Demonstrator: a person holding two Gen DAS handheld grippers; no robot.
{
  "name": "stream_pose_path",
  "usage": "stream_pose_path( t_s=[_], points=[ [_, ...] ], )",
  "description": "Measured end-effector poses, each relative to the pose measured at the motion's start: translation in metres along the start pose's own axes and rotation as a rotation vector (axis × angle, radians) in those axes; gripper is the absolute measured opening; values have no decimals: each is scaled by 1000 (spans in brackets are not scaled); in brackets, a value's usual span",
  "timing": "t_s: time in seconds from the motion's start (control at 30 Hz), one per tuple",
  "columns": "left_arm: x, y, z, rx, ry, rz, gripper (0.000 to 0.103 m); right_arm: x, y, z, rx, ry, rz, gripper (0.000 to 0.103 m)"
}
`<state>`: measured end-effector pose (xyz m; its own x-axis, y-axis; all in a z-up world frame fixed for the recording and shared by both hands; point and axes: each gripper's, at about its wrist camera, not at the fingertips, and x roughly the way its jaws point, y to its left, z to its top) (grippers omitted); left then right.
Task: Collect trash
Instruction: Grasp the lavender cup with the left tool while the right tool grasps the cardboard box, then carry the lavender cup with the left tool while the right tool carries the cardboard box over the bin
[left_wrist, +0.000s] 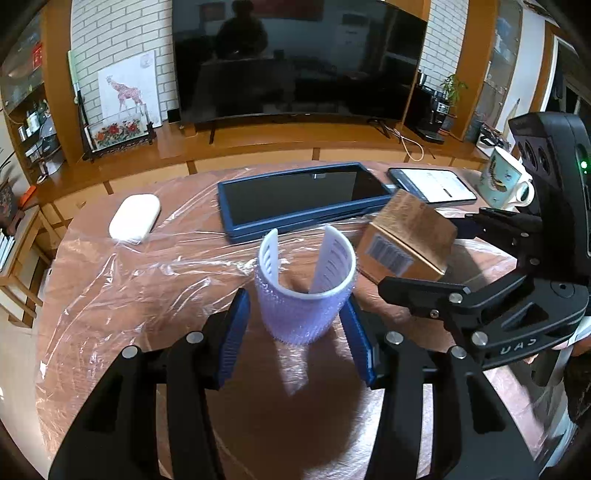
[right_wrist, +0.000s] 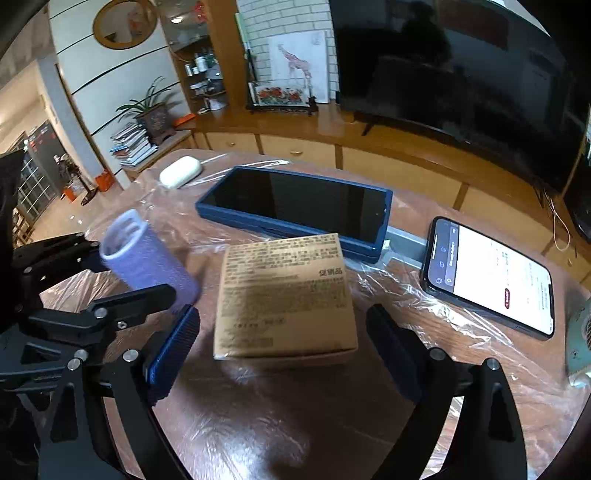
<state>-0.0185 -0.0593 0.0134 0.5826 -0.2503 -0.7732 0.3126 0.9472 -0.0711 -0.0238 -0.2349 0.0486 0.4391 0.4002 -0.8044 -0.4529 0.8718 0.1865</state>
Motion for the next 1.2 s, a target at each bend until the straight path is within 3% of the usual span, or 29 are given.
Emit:
stream_pose_path(
  t_s=[0.07, 0.13, 0.6, 1.2],
  points=[
    [1, 0, 0, -2, 3, -2, 51, 3, -1, 0, 17, 9, -23, 64],
    [2, -1, 0, 5, 5, -3, 44, 2, -3, -1, 37, 8, -28, 59],
    [-17, -16, -3, 13, -25, -10, 44, -33, -7, -28, 161, -29, 64, 58],
    [-49, -52, -24, 28, -29, -51, 44, -87, -7, -75, 230, -46, 70, 58]
  ],
)
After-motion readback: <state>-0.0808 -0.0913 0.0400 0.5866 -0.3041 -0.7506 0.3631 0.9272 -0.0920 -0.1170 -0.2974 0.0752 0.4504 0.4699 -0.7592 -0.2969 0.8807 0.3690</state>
